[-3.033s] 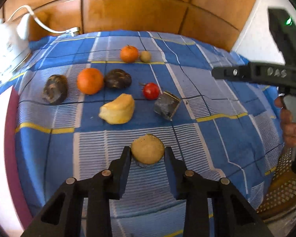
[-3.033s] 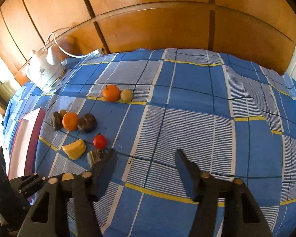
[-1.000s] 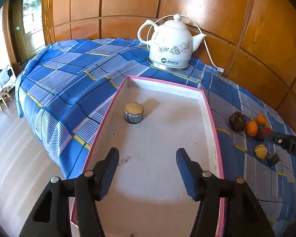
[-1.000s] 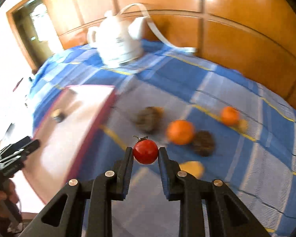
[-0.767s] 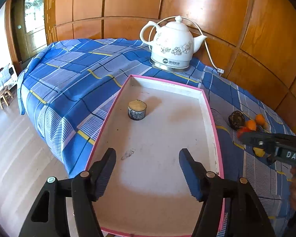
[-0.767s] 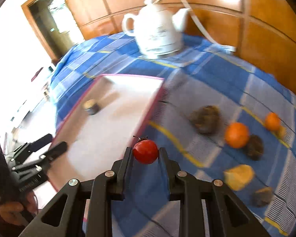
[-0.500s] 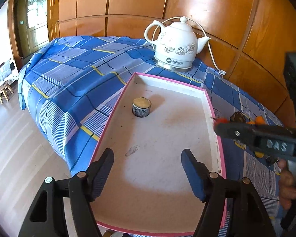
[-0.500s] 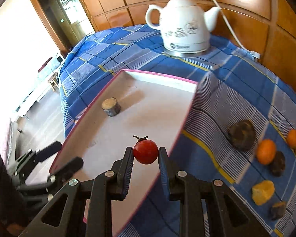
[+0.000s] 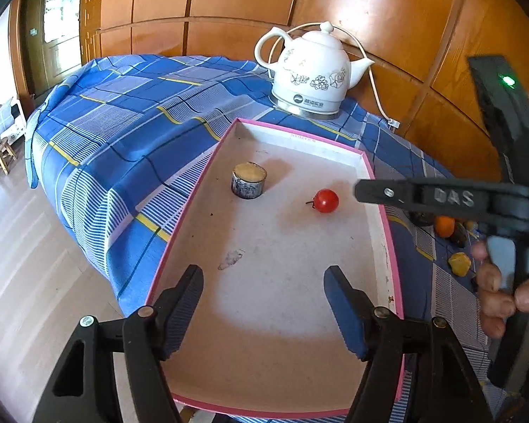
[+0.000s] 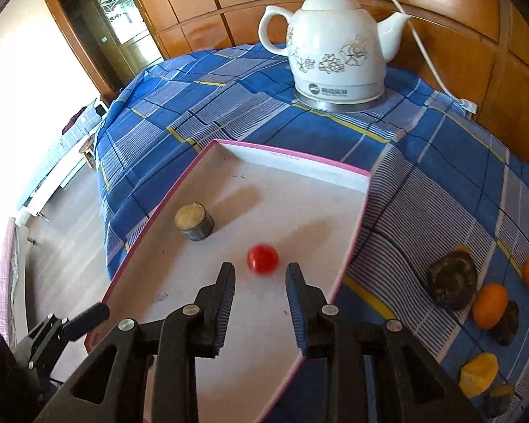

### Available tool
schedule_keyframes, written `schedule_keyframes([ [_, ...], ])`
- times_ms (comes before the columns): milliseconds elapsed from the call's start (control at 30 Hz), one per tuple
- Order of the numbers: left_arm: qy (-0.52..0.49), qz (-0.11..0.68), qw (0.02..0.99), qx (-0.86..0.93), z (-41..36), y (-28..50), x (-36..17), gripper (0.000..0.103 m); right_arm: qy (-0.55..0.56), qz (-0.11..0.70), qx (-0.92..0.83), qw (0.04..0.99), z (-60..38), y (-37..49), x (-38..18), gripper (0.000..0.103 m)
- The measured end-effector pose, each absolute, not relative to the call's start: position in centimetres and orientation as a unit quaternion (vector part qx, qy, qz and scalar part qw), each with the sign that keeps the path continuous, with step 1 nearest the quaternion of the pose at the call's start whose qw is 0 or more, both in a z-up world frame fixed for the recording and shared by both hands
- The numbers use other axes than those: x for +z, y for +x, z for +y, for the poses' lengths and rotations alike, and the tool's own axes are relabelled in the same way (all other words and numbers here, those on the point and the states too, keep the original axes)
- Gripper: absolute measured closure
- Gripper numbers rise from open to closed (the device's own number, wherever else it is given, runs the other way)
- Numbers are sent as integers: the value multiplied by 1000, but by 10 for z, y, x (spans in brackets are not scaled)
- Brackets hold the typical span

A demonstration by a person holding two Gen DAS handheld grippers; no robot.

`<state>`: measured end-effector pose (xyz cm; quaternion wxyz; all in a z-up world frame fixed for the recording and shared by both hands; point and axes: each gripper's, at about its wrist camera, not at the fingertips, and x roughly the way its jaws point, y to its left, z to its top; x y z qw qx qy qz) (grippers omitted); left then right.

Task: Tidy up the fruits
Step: 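Carry the cherry tomato into the tray with the right tool and open, then reach the left tool to the dark round fruit and close on it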

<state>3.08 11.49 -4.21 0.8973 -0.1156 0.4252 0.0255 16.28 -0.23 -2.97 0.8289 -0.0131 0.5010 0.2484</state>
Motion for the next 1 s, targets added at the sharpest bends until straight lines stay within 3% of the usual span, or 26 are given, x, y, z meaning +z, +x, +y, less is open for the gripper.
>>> schedule_keyframes([
  [1000, -52, 412, 910, -18, 68, 22, -25, 32, -62, 444, 166, 879, -130, 82, 11, 71],
])
